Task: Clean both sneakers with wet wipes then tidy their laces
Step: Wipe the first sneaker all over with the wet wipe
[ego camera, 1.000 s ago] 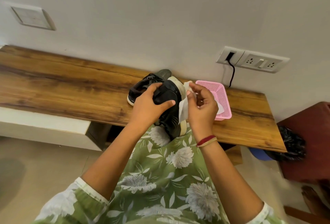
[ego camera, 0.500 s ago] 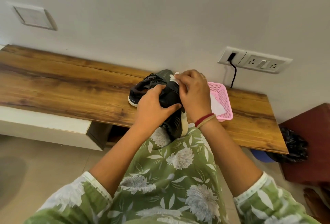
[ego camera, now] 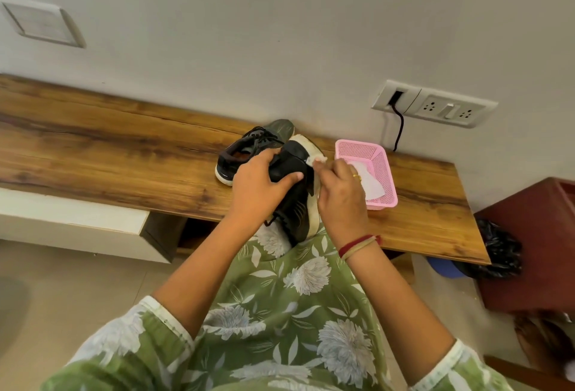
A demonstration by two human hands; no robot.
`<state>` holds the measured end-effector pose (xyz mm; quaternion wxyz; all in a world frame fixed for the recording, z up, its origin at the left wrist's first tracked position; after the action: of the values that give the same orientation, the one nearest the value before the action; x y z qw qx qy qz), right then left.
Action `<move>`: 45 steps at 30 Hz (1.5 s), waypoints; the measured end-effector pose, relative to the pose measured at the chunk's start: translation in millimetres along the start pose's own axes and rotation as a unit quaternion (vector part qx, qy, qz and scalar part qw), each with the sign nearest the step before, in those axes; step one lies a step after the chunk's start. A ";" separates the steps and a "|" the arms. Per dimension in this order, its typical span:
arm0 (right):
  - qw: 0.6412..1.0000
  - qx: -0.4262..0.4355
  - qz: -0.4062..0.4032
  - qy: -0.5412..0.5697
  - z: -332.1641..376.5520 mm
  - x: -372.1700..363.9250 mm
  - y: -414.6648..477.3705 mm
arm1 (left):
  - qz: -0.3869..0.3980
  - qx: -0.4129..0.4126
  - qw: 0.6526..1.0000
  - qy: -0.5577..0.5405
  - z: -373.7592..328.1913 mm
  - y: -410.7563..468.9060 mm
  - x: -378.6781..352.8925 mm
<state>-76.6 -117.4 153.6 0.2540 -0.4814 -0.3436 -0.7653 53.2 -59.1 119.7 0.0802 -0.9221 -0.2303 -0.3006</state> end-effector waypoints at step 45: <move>0.992 0.118 0.035 -0.012 28.4 -13.6 40.6 | -0.025 0.015 1.000 -0.002 28.0 -5.7 13.5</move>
<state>-25.9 -120.5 161.2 0.3317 -0.4689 -0.4178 -0.7040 74.7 -41.0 105.1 0.0860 -0.9154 -0.2574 -0.2972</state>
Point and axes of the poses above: each hand's wrist, its own y-axis towards the middle knuckle, its own x-axis out of the back of the hand, z = x × y, the point moved 10 cm from there along y, towards the middle knuckle, and after that the axes turned 14 degrees about z, right-handed, at the moved point
